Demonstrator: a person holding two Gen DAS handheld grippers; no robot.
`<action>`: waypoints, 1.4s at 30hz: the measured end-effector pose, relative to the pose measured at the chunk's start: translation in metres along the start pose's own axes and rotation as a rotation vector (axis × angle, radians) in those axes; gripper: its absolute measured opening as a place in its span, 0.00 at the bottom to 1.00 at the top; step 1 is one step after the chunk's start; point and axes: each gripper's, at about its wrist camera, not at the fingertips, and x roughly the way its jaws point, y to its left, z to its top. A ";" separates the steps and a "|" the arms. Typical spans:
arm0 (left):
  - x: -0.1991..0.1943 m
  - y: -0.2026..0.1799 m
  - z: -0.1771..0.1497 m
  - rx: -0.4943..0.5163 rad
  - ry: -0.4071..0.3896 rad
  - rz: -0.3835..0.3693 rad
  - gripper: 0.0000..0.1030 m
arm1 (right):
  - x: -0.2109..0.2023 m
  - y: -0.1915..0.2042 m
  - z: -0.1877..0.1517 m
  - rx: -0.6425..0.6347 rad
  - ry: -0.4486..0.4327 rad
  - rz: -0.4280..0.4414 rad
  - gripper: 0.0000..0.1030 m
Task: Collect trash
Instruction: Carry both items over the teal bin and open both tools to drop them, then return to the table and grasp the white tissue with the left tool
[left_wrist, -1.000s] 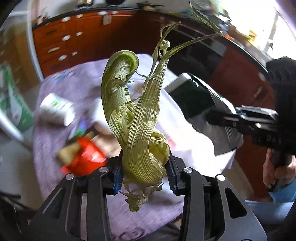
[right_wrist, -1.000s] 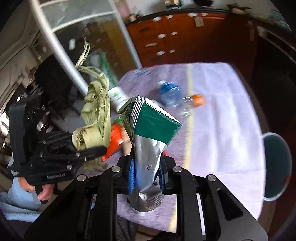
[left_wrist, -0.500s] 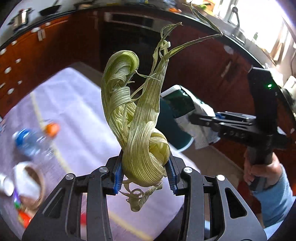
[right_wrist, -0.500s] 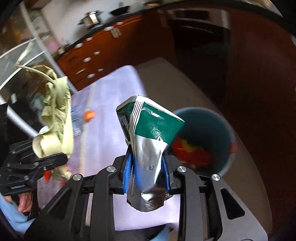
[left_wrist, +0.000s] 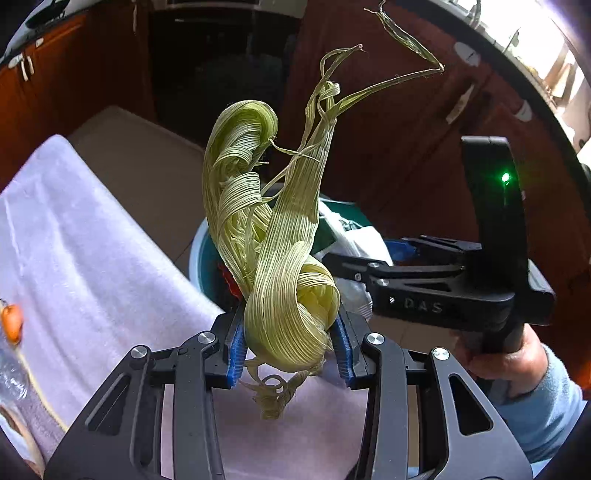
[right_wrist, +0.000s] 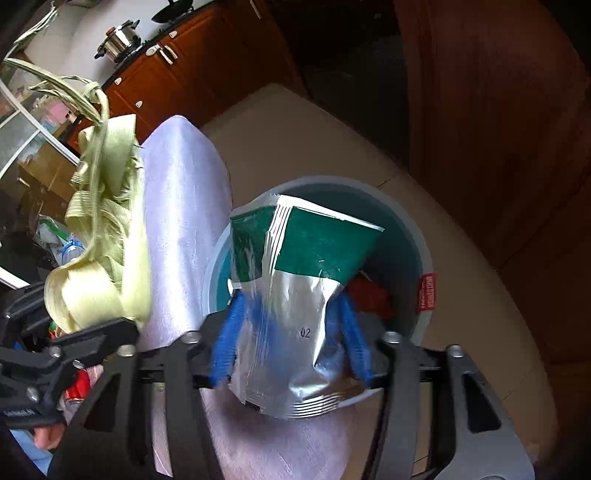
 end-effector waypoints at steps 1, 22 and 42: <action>0.004 0.002 0.002 -0.002 0.006 -0.001 0.39 | 0.001 -0.002 0.002 0.006 -0.003 0.008 0.68; 0.042 0.010 0.033 0.005 0.020 -0.025 0.71 | -0.058 -0.008 -0.001 0.016 -0.112 -0.121 0.92; -0.040 0.026 -0.015 -0.059 -0.082 -0.001 0.82 | -0.089 0.082 -0.018 -0.106 -0.149 -0.102 0.92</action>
